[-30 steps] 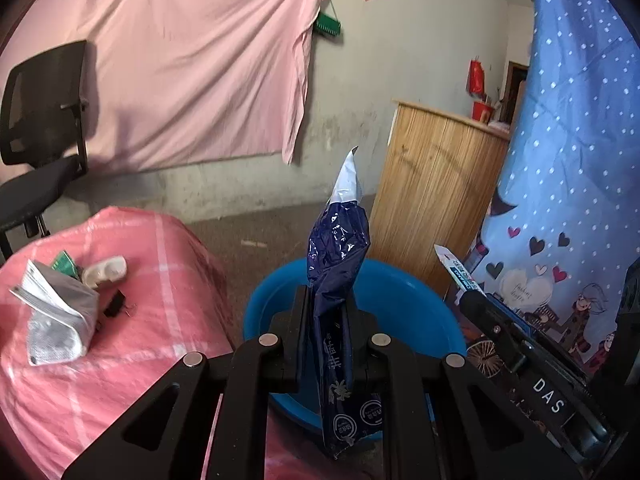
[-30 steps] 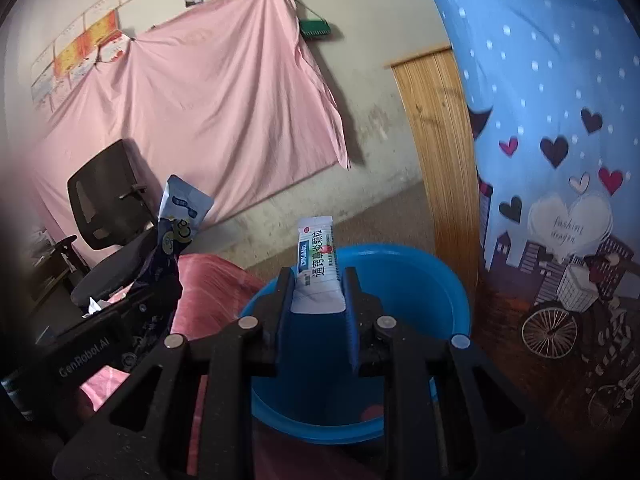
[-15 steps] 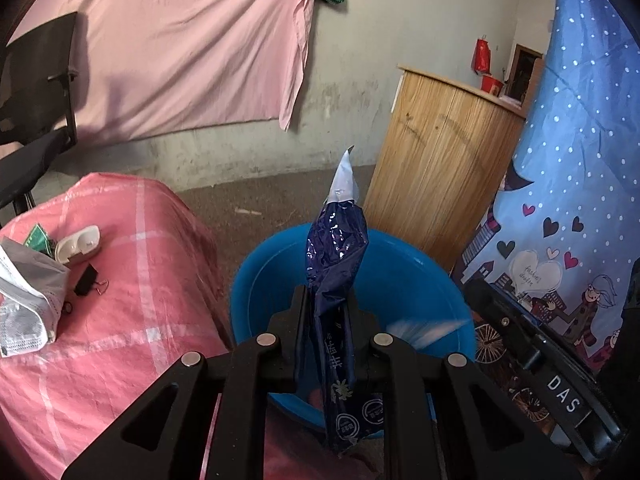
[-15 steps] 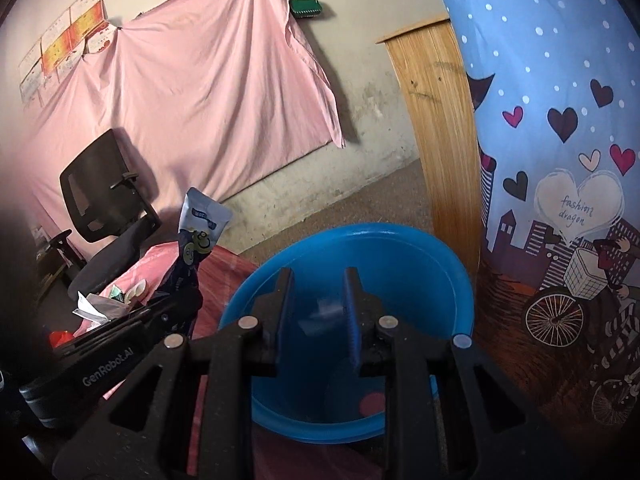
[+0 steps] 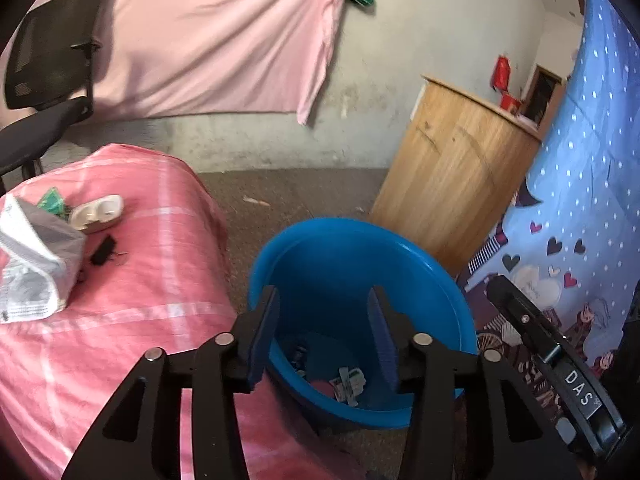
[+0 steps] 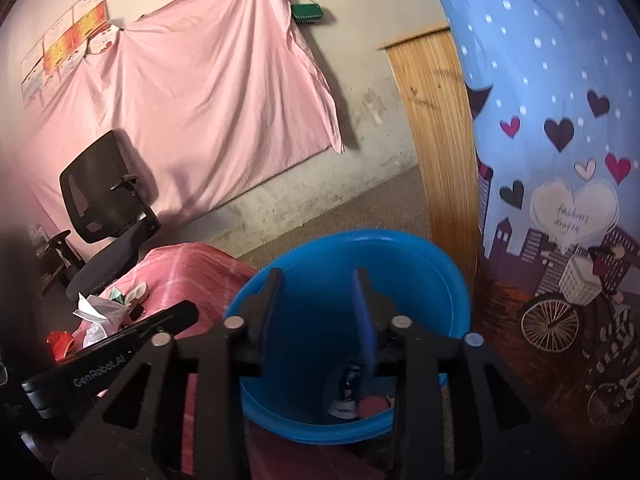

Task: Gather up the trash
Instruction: 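Move both tools back over the table toward the face mask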

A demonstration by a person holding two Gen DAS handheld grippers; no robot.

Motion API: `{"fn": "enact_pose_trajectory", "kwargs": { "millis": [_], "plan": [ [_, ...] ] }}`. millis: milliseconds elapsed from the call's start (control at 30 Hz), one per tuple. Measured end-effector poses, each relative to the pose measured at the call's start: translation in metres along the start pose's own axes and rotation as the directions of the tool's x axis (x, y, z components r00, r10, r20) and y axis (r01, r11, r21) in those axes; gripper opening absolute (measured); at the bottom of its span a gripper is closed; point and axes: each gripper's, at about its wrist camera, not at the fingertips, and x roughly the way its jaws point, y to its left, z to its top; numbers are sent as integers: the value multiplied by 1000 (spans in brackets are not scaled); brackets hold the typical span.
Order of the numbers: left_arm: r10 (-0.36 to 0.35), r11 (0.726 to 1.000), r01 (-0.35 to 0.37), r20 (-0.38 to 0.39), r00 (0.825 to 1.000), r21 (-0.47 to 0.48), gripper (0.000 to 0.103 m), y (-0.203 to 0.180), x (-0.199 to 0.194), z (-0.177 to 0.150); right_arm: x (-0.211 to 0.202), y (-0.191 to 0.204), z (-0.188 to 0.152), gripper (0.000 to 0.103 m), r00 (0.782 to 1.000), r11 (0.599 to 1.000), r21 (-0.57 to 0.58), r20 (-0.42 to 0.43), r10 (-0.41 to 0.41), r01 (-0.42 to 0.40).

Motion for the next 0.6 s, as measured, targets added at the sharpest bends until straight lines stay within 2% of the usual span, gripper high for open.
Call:
{"fn": "enact_pose_trajectory", "kwargs": {
  "millis": [100, 167, 267, 333, 400, 467, 600],
  "plan": [
    [33, 999, -31, 73, 997, -31, 58, 10, -21, -4, -10, 10, 4, 67, 999, 999, -37, 41, 7, -5],
    [70, 996, -63, 126, 990, -55, 82, 17, -38, -5, -19, 20, 6, 82, 997, 997, -71, 77, 16, -11],
    [111, 991, -93, 213, 971, -96, 93, 31, -68, -8, -31, 36, 6, 95, 990, 992, -123, 133, 44, -27],
    [145, 986, -118, 253, 956, -118, 99, 41, -86, -10, -38, 48, 5, 97, 984, 987, -157, 163, 69, -43],
    [188, 979, -154, 297, 936, -133, 100, 50, -106, -13, -45, 60, 3, 102, 976, 980, -187, 190, 101, -65],
    [230, 971, -195, 330, 916, -137, 101, 61, -124, -17, -50, 70, 2, 103, 968, 975, -205, 216, 130, -86],
    [297, 954, -256, 387, 873, -154, 101, 77, -155, -25, -63, 91, -3, 103, 937, 962, -234, 283, 203, -138]
  ]
}}
